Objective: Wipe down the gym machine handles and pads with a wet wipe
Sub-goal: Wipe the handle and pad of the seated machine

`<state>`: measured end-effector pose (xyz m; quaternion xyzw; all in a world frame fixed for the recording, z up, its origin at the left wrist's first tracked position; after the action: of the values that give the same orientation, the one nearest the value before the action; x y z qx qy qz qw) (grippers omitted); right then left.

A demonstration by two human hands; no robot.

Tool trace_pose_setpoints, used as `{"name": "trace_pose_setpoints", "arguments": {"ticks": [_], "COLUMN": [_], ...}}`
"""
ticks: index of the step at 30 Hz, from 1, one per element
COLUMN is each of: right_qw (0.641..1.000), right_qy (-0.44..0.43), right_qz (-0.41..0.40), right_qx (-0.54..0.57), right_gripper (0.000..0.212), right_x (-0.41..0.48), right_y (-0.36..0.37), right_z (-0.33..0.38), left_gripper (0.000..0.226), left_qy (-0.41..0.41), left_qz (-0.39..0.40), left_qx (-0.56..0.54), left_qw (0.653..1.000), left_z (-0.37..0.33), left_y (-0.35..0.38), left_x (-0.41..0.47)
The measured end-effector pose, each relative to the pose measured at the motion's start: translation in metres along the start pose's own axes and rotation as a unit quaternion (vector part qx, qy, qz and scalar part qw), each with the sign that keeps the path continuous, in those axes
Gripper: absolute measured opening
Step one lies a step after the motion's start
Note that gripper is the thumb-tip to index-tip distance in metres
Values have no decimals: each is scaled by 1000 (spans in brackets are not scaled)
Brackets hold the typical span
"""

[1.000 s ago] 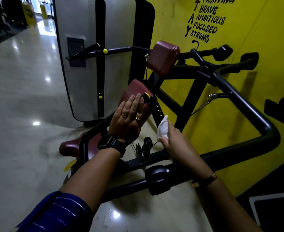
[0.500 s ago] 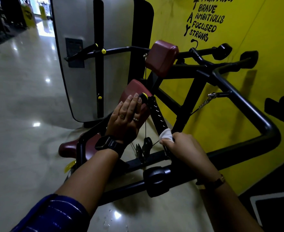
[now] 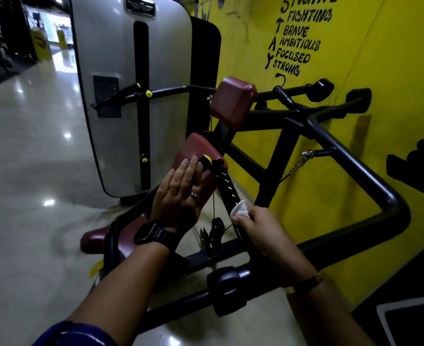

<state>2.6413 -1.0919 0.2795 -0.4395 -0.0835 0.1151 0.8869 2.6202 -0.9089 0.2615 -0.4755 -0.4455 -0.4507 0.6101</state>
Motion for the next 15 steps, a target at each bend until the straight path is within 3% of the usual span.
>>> {"name": "trace_pose_setpoints", "arguments": {"ticks": [3,5,9,15], "right_qw": [1000,999,990,991], "right_qy": [-14,-12,-5,-8], "right_qz": [-13,11,62,-12], "right_qx": [-17,-48,-123,-136], "right_gripper": [24,24,28,27], "right_x": [-5,-10,-16,-23], "right_y": [-3,-7,-15,-3], "right_z": [-3,-8,-13,-2], "left_gripper": [48,48,50,47], "left_qy": [7,11,13,25], "left_qz": [14,42,24,-14], "left_qx": [11,9,18,22], "left_qw": [1000,999,999,999], "left_z": [-3,-1,-1,-1], "left_y": [0,3,2,1], "left_x": [-2,1,0,0]}}
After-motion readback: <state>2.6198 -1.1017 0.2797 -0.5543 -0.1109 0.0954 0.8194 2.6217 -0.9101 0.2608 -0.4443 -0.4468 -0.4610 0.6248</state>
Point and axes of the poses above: each hand's wrist, its own x-axis towards the middle knuckle, its own y-axis out of the palm, z = x × y, the point moved 4 cm from there along x, towards the middle knuckle, and after that the axes turned 3 degrees about -z, right-handed, at the moved point
